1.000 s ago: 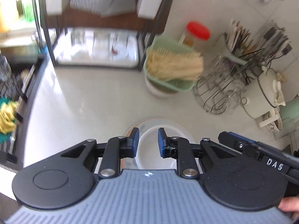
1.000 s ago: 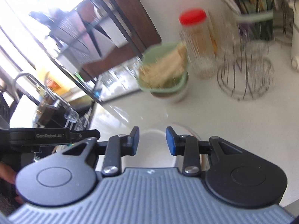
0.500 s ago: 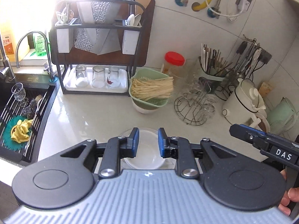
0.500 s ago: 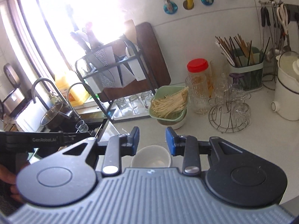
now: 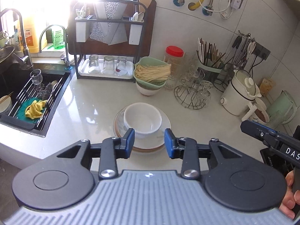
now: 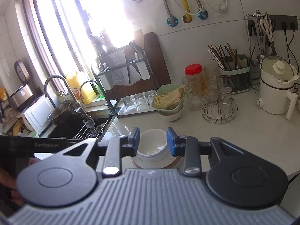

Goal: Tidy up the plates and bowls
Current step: 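Pull both tools back from the stacked dishes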

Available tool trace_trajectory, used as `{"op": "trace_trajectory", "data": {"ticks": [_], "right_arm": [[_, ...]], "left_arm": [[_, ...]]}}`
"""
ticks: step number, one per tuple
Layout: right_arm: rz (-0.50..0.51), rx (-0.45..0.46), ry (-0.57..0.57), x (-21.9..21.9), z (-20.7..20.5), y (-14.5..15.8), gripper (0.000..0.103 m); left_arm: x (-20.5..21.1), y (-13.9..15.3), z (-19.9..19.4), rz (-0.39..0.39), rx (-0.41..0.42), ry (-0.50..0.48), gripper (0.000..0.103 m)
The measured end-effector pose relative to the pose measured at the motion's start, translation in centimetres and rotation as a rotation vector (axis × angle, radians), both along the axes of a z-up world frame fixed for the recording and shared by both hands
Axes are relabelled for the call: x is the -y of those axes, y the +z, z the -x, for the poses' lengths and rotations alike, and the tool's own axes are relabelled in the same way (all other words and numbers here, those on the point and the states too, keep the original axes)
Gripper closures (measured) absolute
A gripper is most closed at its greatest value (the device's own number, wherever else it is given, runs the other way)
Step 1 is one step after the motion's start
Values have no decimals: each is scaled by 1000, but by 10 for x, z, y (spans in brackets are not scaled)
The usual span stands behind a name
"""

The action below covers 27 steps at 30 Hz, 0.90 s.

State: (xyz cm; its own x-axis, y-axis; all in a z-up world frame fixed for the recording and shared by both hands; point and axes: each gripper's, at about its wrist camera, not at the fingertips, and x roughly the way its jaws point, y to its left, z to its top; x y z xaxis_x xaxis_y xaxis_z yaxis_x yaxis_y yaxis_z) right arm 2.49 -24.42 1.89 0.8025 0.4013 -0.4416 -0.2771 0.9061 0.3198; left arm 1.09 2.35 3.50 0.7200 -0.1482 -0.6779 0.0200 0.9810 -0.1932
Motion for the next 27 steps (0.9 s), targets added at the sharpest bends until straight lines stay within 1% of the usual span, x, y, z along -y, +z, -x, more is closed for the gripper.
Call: {"op": "trace_trajectory", "data": {"ticks": [2,4,10,12,15,18,24,27], "right_arm": [[14,5,-4,0,7,-2,68],[19,5,-13,0,15,-5,68],[31,13,-39,-2,31,-12,68],[36,11,-46,-4,34,-14,68],[17,10,-54,-6,40,-16,68],[37,25,-63,-10,45,-16,68],[53,-9,-71,-17,59,-23,68],[66,-13,-78,-20,63,-27,68]], "left_arm": [[0,-1,10,-1,0,10,54],[1,-2,16,-3,3,7,52],[1,-11,29,-7,1,-12,52],[-2,-14,29,-8,-11,-19,52],[-6,-18,33,-8,-15,-25,52],[-10,-22,34,-5,-25,-22,52],[-17,-29,41,10,-39,-25,52],[-19,-29,43,-17,-27,-18,52]]}}
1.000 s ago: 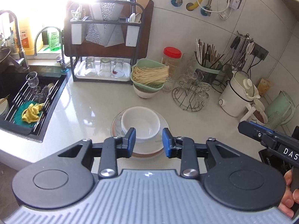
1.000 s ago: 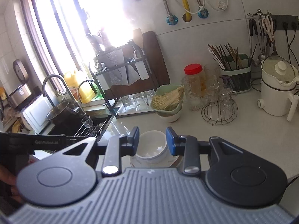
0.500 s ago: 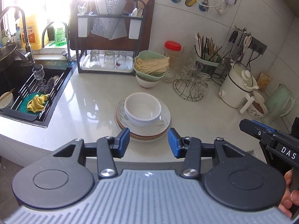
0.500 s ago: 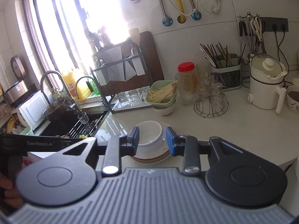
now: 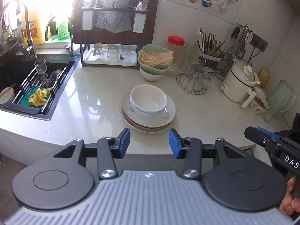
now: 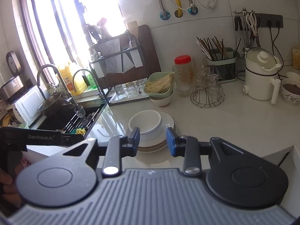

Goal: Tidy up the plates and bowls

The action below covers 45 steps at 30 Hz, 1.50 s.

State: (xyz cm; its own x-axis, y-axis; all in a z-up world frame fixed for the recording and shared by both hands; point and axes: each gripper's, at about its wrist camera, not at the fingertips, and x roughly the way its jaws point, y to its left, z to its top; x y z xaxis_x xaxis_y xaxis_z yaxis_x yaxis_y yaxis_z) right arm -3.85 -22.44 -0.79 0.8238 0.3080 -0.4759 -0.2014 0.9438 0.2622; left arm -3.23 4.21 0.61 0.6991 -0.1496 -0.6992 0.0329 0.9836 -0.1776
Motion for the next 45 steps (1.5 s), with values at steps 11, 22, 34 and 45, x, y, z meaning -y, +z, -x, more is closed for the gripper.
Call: {"op": "trace_trajectory", "data": {"ticks": [11,22,34,45], "right_arm": [[49,20,-58,-5,11,3,58],[61,-2,-62,-7,6,1,23],[67,9,-98,-8,4,1,14],[57,-2,-90,-11,5,-1,14]], "left_arm": [[8,3,10,-8,-5,-55,46],[4,2,9,8,-6,-41,18],[3,1,10,-26,-13,-25,6],[-2,2,11,-39,-8,7,4]]}}
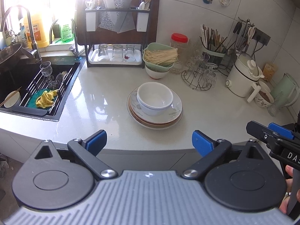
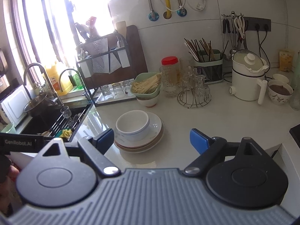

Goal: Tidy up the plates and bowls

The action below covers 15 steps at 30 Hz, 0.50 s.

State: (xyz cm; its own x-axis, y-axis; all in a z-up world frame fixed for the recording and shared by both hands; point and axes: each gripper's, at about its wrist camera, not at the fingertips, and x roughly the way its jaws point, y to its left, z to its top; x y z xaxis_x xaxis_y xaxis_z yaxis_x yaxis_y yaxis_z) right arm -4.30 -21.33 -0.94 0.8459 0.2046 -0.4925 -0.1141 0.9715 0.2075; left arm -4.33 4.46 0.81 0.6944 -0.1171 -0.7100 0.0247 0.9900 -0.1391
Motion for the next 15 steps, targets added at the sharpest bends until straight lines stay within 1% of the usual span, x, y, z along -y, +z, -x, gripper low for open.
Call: {"op": "trace_trajectory", "data": {"ticks": [15], "right_arm": [[-4,-22,16,0,-5,-3,14]], "left_arm": [[1,-6,-4,-3,-15,-2,4]]}}
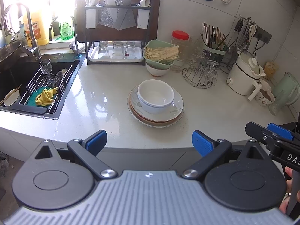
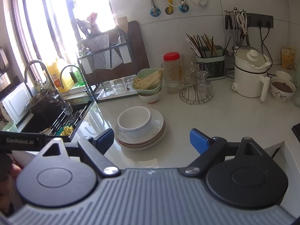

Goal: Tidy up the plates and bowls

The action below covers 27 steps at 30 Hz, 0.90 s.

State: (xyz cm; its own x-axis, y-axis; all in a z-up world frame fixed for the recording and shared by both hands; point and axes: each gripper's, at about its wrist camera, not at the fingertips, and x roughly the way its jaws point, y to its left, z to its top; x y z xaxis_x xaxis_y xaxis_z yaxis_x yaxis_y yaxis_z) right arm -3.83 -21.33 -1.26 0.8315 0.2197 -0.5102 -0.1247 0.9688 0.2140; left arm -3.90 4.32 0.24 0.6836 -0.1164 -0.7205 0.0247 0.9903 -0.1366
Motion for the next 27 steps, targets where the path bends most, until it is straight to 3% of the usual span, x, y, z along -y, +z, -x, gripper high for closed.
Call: {"op": "trace_trajectory", "data": {"ticks": [27], "right_arm": [[-12,-8,-17,5,0,0,14]], "left_arm": [[5,-1,-9,-2,-9,-15,4]]}}
